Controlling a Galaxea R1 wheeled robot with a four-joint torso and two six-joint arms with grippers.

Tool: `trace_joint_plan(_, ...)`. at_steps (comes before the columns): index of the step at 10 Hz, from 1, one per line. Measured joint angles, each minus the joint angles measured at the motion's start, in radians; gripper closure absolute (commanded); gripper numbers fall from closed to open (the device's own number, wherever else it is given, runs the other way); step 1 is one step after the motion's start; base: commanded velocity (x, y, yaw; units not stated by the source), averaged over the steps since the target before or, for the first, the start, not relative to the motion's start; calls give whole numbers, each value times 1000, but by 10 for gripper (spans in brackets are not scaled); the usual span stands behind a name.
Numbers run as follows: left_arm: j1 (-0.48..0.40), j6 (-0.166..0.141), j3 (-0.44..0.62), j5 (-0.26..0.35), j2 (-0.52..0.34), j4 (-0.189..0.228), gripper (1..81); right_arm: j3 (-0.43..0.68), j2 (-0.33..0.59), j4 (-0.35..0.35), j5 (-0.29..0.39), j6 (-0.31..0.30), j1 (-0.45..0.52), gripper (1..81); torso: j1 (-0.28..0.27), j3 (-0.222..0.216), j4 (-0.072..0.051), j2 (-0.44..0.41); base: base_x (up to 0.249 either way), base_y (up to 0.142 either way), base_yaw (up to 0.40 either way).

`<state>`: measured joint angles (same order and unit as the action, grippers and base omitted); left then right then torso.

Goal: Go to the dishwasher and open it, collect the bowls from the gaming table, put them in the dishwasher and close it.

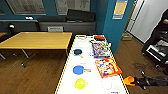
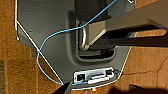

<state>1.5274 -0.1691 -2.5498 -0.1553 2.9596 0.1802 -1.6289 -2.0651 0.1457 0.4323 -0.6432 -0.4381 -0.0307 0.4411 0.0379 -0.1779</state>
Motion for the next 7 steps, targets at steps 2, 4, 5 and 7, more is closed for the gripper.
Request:
trace_joint_plan(2, 0, 0, 0, 0, 0, 1, 10, 166, 194, -1, 32, 46, 12, 811, 0, 0, 0, 0, 0, 0, 0)
trace_joint_plan(4, -1, 0, 0, 0, -1, 1, 10, 323, 361, 0, 57, 115, -5, 811, 0, 0, 0, 0, 0, 0, 0)
trace_joint_plan(5, -1, 0, 6, 0, -5, 1, 10, 390, 434, 2, 61, 157, -46, 811, 0, 0, 0, 0, 0, 0, 0)
trace_joint_plan(7, -8, 0, 53, 1, -31, 1, 10, 473, 527, 33, 49, 266, -175, 811, 0, 0, 0, 0, 0, 0, 0)
